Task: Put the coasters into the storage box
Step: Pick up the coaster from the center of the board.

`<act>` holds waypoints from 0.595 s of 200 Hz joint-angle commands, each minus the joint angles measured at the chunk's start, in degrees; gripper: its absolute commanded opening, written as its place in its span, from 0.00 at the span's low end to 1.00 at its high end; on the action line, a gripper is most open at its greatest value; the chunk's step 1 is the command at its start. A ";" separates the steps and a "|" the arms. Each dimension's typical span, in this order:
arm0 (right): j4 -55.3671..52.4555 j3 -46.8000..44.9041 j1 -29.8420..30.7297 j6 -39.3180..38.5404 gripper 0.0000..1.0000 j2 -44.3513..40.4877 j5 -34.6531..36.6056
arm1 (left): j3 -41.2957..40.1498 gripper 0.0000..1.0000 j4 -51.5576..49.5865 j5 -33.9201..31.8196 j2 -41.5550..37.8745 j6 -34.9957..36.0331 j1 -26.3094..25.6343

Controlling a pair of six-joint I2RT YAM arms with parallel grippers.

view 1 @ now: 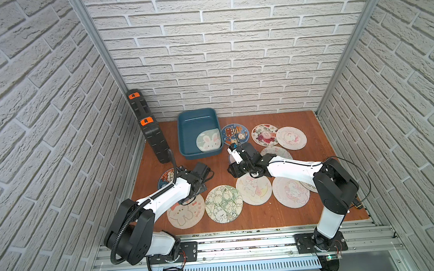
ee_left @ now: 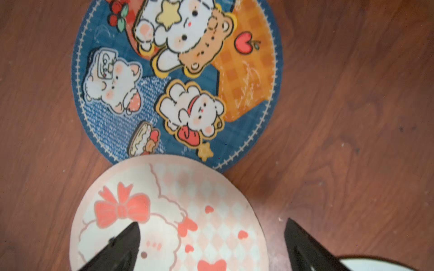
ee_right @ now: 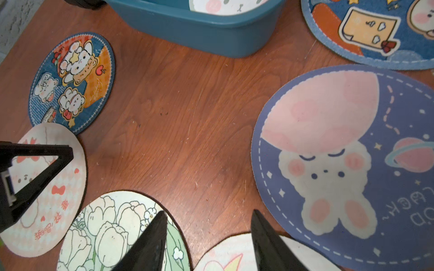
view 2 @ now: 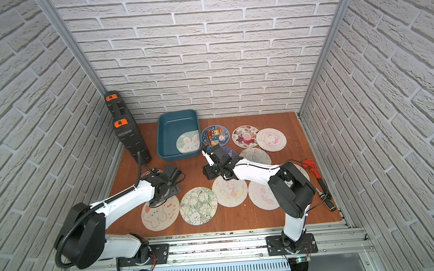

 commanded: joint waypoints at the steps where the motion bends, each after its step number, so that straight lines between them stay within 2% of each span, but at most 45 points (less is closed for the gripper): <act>1: 3.10 -1.36 0.35 0.25 0.58 -3.17 -0.82 | -0.17 0.95 -4.39 0.45 0.69 -5.10 -1.99; 39: 3.47 -2.97 0.35 -0.01 0.57 -4.10 -1.30 | 0.94 0.95 -3.62 1.39 4.14 -6.53 -4.14; 72: 3.39 -4.09 0.35 -0.42 0.57 -5.09 -0.87 | -1.37 0.95 2.45 4.44 5.71 -7.16 -4.27; 95: 3.22 -4.49 0.35 -0.41 0.57 -5.63 -0.96 | -2.62 0.93 4.95 5.47 6.33 -7.85 -4.24; 119: 2.93 -4.80 0.36 -0.45 0.57 -6.16 -0.73 | -4.05 0.86 5.13 5.84 6.53 -8.93 -4.27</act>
